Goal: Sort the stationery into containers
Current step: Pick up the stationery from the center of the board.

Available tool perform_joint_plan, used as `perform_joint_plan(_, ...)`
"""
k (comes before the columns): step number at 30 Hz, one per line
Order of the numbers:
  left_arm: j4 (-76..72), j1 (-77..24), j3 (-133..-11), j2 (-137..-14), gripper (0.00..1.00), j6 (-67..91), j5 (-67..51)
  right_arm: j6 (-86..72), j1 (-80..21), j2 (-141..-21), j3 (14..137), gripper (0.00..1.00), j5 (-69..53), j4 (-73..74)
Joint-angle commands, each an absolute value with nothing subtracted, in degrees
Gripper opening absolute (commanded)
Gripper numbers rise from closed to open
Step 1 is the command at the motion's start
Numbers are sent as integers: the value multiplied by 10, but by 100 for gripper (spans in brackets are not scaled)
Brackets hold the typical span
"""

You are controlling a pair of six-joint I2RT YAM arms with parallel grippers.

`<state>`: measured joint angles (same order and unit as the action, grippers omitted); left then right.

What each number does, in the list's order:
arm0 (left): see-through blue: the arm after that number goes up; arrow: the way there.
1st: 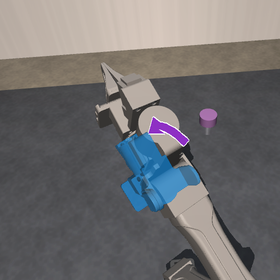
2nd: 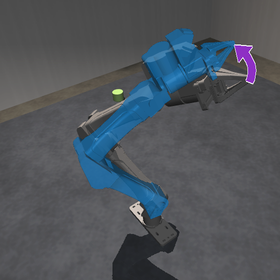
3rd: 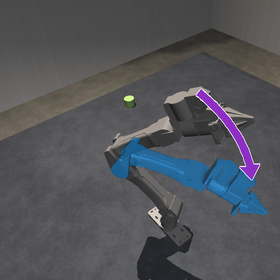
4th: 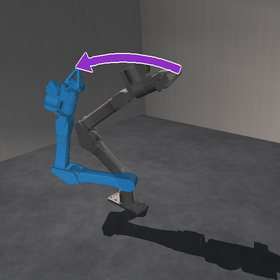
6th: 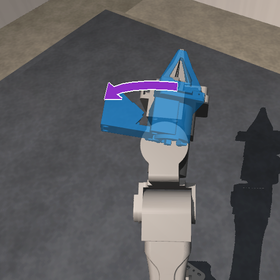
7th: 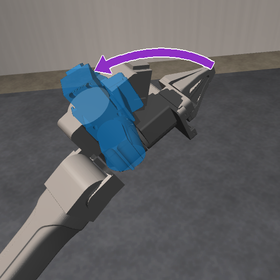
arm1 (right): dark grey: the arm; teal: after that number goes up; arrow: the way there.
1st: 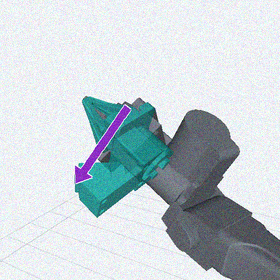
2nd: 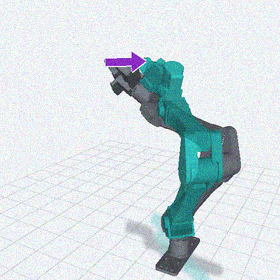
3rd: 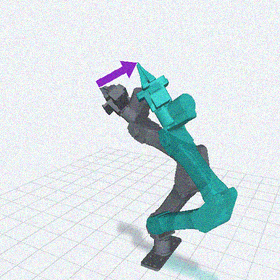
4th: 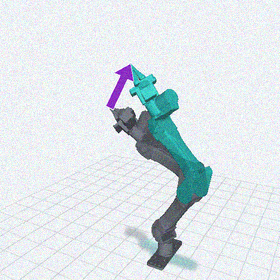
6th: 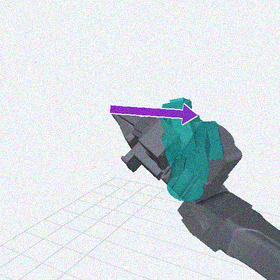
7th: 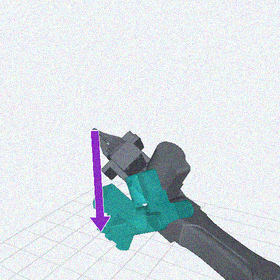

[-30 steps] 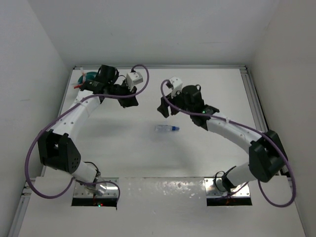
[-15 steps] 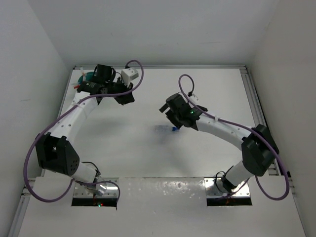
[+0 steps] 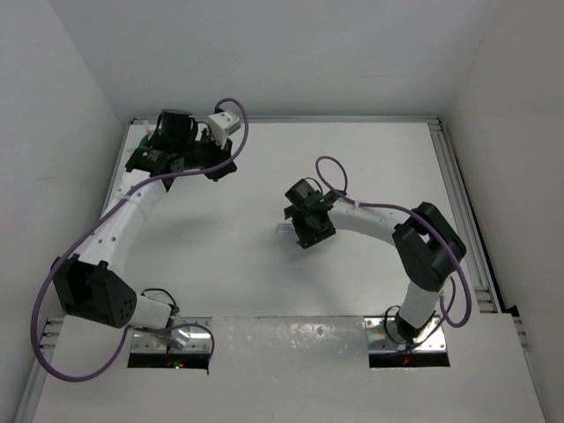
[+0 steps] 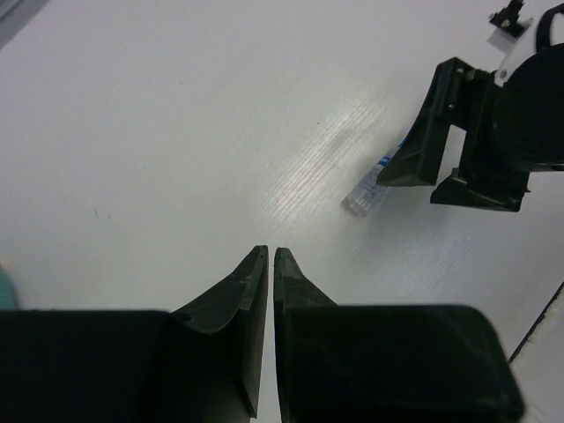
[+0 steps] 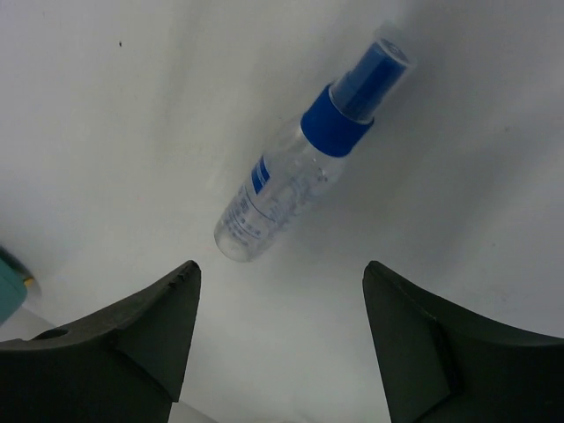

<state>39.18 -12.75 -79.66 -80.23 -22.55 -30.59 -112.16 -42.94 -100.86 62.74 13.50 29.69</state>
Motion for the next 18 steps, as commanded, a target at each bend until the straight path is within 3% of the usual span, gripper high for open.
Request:
perform_joint_plan(1, 360, -126, -802, -773, 6, -210, -304, -1309, -411, -1034, 660, 73, 120, 298)
perform_joint_plan(11, 345, -134, -802, -758, 6, -209, -281, -1275, -386, -1126, 706, 63, 98, 314)
perform_joint_plan(14, 345, -134, -802, -758, 6, -209, -275, -1232, -382, -1138, 715, 53, 100, 337)
perform_joint_plan(18, 348, -133, -803, -758, 6, -210, -274, -1207, -391, -1123, 694, 27, 127, 349)
